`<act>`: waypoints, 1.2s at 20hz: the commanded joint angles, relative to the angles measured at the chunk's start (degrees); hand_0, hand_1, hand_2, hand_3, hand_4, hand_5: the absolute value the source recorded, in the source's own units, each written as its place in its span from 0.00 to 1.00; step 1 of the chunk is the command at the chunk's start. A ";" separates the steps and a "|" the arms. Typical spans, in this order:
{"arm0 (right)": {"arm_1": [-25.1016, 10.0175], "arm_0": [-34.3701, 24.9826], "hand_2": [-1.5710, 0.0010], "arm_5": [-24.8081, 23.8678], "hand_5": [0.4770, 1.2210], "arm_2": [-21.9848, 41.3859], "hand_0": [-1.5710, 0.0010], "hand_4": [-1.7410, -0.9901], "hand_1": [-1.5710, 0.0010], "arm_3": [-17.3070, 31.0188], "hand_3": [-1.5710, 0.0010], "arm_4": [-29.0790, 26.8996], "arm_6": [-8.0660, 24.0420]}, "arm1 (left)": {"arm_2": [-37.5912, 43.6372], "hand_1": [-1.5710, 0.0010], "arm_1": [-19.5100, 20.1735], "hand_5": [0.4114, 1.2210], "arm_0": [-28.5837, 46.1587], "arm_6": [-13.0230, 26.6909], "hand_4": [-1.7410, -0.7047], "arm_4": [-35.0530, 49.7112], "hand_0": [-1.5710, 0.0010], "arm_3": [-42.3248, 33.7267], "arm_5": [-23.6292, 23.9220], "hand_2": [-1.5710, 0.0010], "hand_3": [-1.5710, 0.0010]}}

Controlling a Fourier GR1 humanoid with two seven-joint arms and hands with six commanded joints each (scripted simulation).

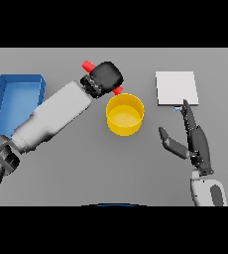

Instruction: Pick up the red beaker and tilt it to pour out 1 green nut into yellow bowl. Pick up the yellow bowl and place it on the metallic measuring scale.

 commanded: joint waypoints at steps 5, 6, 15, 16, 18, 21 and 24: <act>0.06 0.02 1.00 -1.10 0.13 -0.19 1.00 0.76 1.00 0.65 1.00 1.02 -0.59 | -5.97 0.00 -0.37 1.00 -4.53 -3.30 0.01 -6.26 0.00 2.45 0.16 0.00 0.02; 0.19 -0.69 1.00 -1.25 0.12 -0.21 1.00 0.77 1.00 0.54 1.00 0.99 -0.18 | -7.39 0.00 -0.45 1.00 -5.19 -3.59 0.00 -7.65 0.00 2.46 0.11 0.00 0.02; 0.11 0.17 1.00 -0.67 0.14 0.11 1.00 0.81 1.00 -0.15 1.00 0.72 -0.95 | -15.80 0.00 -1.77 1.00 -8.91 -7.67 0.01 -15.83 0.00 5.56 2.51 0.00 0.00; -0.08 0.60 1.00 -0.50 0.14 -0.32 1.00 0.81 1.00 -0.45 1.00 0.08 -1.01 | -16.81 0.00 -2.22 1.00 -9.87 -7.72 0.01 -17.07 0.00 6.85 3.13 0.00 0.00; -0.11 0.27 1.00 -1.07 0.13 -0.48 1.00 0.81 1.00 -0.65 1.00 0.44 -0.98 | -18.29 0.00 -2.61 1.00 -11.15 -8.51 0.01 -18.48 0.00 6.39 2.90 0.00 0.00; 0.28 -0.35 1.00 -1.67 0.13 -0.34 1.00 0.80 1.00 0.22 1.00 1.11 -0.21 | -19.90 0.00 -2.23 1.00 -14.82 -10.98 0.01 -20.47 0.00 6.16 2.98 0.00 0.00; 0.63 0.36 1.00 -1.83 0.12 0.52 1.00 0.81 1.00 -0.43 1.00 2.02 -0.88 | -18.31 0.00 -1.34 1.00 -23.09 -12.73 0.01 -21.19 0.00 9.42 4.06 0.00 0.00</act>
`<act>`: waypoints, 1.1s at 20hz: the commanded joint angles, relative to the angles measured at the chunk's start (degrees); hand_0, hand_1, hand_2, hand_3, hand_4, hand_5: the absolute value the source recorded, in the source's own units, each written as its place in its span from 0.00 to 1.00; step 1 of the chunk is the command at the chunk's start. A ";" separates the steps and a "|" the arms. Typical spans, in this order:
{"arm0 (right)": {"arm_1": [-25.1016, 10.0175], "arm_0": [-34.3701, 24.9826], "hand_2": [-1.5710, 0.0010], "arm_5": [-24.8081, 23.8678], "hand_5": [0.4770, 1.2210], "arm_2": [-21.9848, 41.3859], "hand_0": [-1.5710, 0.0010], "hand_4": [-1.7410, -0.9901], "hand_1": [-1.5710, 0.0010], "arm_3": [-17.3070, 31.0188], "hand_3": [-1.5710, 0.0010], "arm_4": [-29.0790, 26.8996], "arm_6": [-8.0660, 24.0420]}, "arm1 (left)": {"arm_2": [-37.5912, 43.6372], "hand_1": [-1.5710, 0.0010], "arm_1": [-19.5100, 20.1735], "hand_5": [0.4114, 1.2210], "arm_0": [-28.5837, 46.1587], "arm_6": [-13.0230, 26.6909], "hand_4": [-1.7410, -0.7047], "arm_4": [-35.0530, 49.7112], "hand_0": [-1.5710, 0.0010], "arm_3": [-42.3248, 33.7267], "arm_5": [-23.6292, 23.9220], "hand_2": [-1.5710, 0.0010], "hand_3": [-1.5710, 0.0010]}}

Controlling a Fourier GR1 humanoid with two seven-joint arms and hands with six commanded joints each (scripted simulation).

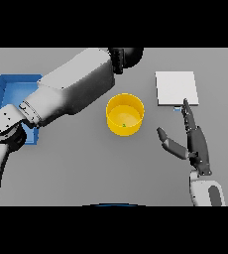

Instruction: Pick up the red beaker and tilt it to pour out 1 green nut into yellow bowl. Pick up the yellow bowl and place it on the metallic measuring scale.

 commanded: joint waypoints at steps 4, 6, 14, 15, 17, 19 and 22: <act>-0.32 -1.32 1.00 1.15 0.10 -0.07 1.00 0.82 1.00 0.01 1.00 -1.21 0.81 | 7.38 0.00 3.23 1.00 -6.25 0.84 0.02 3.94 0.00 7.80 2.80 0.00 0.00; -0.23 -1.49 1.00 1.90 0.11 -0.55 1.00 0.85 1.00 0.84 1.00 -2.61 -0.12 | 12.80 0.00 4.66 1.00 -9.18 3.14 0.02 7.68 0.00 12.63 1.59 0.00 0.00; -1.10 -2.45 1.00 2.27 0.16 -0.04 1.00 0.83 1.00 1.66 1.00 -1.86 -1.03 | 44.57 0.00 17.80 1.00 -6.49 10.88 0.00 37.62 0.00 27.90 0.60 0.00 0.02; -0.93 -2.62 1.00 2.23 0.17 0.42 1.00 0.82 1.00 1.96 1.00 -1.35 -0.54 | 46.70 0.00 18.70 1.00 -4.55 11.80 0.00 40.18 0.00 28.43 2.22 0.00 0.02; -1.97 -3.15 1.00 2.05 0.18 0.25 1.00 0.81 1.00 2.29 1.00 -0.42 -0.31 | 49.91 0.00 19.78 1.00 -0.42 14.75 0.00 44.42 0.00 29.64 5.58 0.00 0.01; -2.43 -3.50 1.00 2.58 0.20 -0.12 1.00 0.80 1.00 3.11 1.00 -0.97 -1.02 | 51.27 0.00 20.19 1.00 4.20 19.09 0.00 46.82 0.00 30.28 10.53 0.00 0.01; -1.91 -3.36 1.00 3.19 0.22 0.48 1.00 0.81 1.00 3.27 1.00 -1.29 -1.46 | 56.44 0.00 20.57 1.00 9.48 22.21 0.00 53.43 0.00 30.23 16.00 0.00 0.00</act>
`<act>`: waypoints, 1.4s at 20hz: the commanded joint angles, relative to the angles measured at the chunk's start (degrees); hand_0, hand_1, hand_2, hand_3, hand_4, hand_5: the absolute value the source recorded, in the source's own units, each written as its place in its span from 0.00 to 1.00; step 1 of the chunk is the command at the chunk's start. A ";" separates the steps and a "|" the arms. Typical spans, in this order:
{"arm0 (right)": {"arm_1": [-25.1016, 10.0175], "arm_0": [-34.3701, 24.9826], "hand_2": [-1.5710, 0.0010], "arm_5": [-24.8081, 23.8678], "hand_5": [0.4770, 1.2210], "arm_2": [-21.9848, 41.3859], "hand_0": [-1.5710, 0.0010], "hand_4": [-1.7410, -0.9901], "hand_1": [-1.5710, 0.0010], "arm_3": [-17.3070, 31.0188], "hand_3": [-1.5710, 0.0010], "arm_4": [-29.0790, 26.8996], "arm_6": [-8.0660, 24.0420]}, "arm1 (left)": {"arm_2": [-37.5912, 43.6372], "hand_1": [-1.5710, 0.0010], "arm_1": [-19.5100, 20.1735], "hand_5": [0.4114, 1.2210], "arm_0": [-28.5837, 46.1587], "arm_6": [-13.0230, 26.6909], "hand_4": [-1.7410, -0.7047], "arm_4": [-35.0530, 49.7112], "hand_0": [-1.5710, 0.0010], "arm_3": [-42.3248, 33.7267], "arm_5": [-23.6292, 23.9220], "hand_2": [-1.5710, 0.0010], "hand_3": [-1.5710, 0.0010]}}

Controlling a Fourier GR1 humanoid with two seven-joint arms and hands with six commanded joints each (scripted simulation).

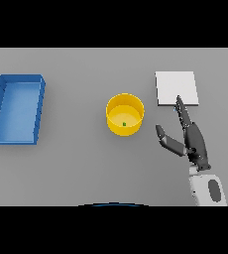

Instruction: Pick up the red beaker and tilt it to pour out 1 green nut into yellow bowl. Pick up the yellow bowl and place it on the metallic measuring scale.

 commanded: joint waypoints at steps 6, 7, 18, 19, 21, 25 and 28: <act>-0.87 0.13 1.00 0.60 0.26 -0.66 1.00 0.80 1.00 -0.19 1.00 -0.92 -0.51 | 4.93 0.00 -0.86 1.00 12.67 2.01 0.00 8.53 0.00 -5.11 5.48 0.00 0.00; -0.44 0.23 1.00 0.17 0.27 -0.13 1.00 0.79 1.00 0.08 1.00 -0.14 -0.94 | 5.41 0.00 -0.94 1.00 15.97 0.64 0.00 9.94 0.00 -7.25 6.33 0.00 0.00; -0.92 0.63 1.00 0.74 0.26 -0.36 1.00 0.78 1.00 -0.47 1.00 -0.78 -0.22 | 2.06 0.14 0.52 0.45 43.36 17.87 0.36 18.77 0.07 -48.80 5.45 0.19 0.16; -0.77 0.68 1.00 0.38 0.26 -0.03 1.00 0.79 1.00 -0.38 1.00 -0.12 -0.35 | 2.17 0.32 1.24 0.40 44.63 18.27 0.49 20.39 0.25 -51.59 3.11 0.35 0.33; -0.81 1.09 1.00 0.44 0.26 -0.16 1.00 0.79 1.00 -0.53 1.00 -0.38 -0.65 | 3.28 0.56 1.97 0.34 47.00 18.81 0.67 24.79 0.52 -55.60 -1.16 0.58 0.57; -0.83 1.62 1.00 0.47 0.26 -0.09 1.00 0.78 1.00 -1.18 1.00 -0.46 -1.36 | -0.03 0.82 4.08 0.27 47.31 23.59 0.87 22.28 0.80 -57.17 -4.45 0.83 0.82; -0.96 1.12 1.00 -0.62 0.25 0.11 1.00 0.78 1.00 -0.64 1.00 1.20 -0.62 | -1.61 0.91 4.28 0.27 47.78 23.55 0.91 19.89 0.90 -57.07 -3.70 0.91 0.91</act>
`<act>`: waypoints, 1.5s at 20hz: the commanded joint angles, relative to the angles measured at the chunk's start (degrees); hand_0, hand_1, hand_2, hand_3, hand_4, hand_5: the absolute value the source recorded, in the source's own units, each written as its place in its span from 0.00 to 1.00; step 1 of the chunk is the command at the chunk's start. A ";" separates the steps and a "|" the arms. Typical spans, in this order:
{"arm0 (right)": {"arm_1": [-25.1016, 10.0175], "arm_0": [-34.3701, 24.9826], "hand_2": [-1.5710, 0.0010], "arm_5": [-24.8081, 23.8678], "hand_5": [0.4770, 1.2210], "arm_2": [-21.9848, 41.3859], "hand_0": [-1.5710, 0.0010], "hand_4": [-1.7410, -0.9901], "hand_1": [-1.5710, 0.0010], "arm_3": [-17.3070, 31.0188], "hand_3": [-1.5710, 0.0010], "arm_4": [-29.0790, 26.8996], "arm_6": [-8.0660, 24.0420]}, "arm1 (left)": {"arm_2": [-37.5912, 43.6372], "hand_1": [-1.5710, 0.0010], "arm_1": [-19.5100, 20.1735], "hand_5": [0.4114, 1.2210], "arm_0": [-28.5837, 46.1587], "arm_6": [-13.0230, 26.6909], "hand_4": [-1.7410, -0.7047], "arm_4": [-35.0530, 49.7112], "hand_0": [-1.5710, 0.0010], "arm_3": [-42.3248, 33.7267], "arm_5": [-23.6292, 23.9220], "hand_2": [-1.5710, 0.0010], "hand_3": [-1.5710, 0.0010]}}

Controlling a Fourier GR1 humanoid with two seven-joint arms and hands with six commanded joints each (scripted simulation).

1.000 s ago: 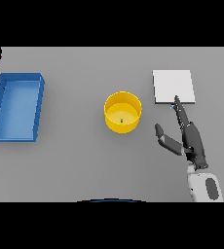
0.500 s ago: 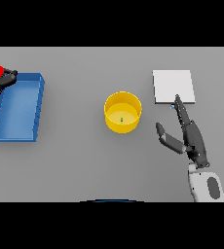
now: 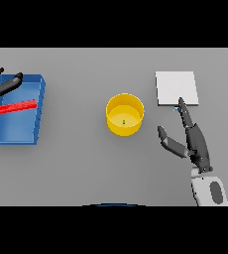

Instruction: Pick up the red beaker and tilt it to pour out 1 green nut into yellow bowl. Pick up the yellow bowl and place it on the metallic measuring scale.

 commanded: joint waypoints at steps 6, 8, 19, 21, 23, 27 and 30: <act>-2.45 -2.65 1.00 0.86 0.23 2.34 1.00 0.87 1.00 -0.21 1.00 4.54 2.50 | 1.47 0.98 -1.50 0.29 -0.63 -4.81 0.92 0.71 0.97 -0.25 2.93 0.98 0.98; -5.98 -5.61 1.00 4.29 0.25 3.62 1.00 0.87 1.00 1.30 1.00 6.24 2.59 | 2.12 0.98 -1.45 0.30 0.88 -5.86 0.91 1.77 0.98 -1.38 3.06 0.99 0.98; -18.12 -25.38 1.00 13.74 0.22 19.61 1.00 0.76 1.00 10.52 1.00 29.58 -0.14 | 2.21 1.00 -2.29 0.34 1.56 -5.39 0.90 2.66 1.00 -2.70 3.16 1.00 1.00; -18.54 -28.68 1.00 15.10 0.22 21.82 1.00 0.77 1.00 13.48 1.00 31.56 -1.93 | 2.17 1.00 -2.01 0.35 2.10 -5.67 0.90 2.84 1.00 -3.24 2.76 1.00 1.00; -18.68 -30.82 1.00 16.35 0.22 23.67 1.00 0.78 1.00 15.85 1.00 32.88 -3.66 | 2.28 1.00 -1.87 0.35 2.49 -5.85 0.90 3.23 1.00 -4.07 2.56 1.00 1.00; -17.54 -34.99 1.00 18.62 0.23 27.09 1.00 0.78 1.00 21.46 1.00 35.06 -5.54 | 2.56 1.00 -1.81 0.35 2.21 -5.48 0.90 3.31 1.00 -3.63 2.57 1.00 1.00; -16.50 -38.01 1.00 21.17 0.25 29.57 1.00 0.77 1.00 24.10 1.00 36.57 -5.45 | 2.58 1.00 -1.66 0.36 1.33 -5.30 0.90 3.07 1.00 -2.96 2.31 1.00 1.00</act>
